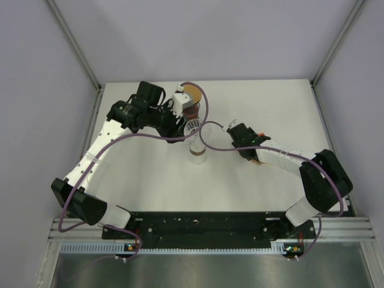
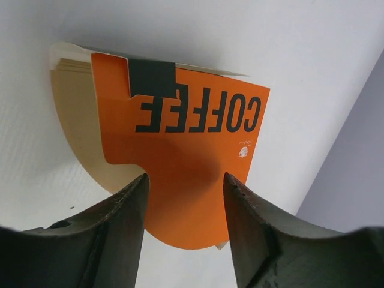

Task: Place the coffee filter in the dripper
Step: Pick up the coffee filter holder from the center of the board.

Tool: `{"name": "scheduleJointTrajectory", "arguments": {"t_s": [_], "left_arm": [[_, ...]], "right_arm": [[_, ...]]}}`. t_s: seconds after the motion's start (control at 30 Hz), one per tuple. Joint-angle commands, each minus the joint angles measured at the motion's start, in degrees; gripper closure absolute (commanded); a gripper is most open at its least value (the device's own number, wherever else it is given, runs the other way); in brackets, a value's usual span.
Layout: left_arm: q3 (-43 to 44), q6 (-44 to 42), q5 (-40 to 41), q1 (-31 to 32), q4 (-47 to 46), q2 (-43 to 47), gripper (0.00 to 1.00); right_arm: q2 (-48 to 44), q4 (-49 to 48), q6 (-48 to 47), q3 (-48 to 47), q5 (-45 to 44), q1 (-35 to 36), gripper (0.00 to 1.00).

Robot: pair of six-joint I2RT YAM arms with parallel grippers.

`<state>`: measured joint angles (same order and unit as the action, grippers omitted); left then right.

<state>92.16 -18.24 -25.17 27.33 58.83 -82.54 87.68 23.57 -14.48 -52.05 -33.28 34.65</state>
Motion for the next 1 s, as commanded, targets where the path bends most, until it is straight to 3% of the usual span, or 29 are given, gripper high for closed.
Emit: {"name": "scheduleJointTrajectory", "arguments": {"t_s": [0.0,0.1,0.23,0.4,0.53,0.83,0.97], "left_arm": [[2.59,-0.92,-1.64,-0.53,-0.12,1.59,0.4],[2.59,-0.83,-1.64,-0.79,0.15,2.12,0.4],[2.94,-1.01,-1.73,-1.14,0.85,2.56,0.4],[5.66,-1.1,-2.87,-1.4,2.43,2.65,0.4],[7.16,-1.27,-2.96,-1.41,2.96,2.56,0.4],[9.96,0.22,-6.99,-1.49,1.73,2.12,0.4],[13.65,3.29,-6.74,-0.71,-0.11,1.86,0.31]], "right_arm": [[3.63,-2.04,0.94,-2.43,-7.85,0.41,0.61],[3.47,-1.6,3.31,-3.58,-8.38,0.41,0.84],[1.71,1.11,7.35,-5.86,-8.03,-0.72,1.0],[-4.61,7.27,17.71,-9.03,-1.46,-4.76,1.0],[-12.34,6.67,22.74,-7.98,7.6,-8.9,1.0],[-18.06,12.19,31.78,-14.21,13.14,-9.34,1.0],[-20.0,14.48,38.37,-18.86,16.39,-9.17,1.0]]}}
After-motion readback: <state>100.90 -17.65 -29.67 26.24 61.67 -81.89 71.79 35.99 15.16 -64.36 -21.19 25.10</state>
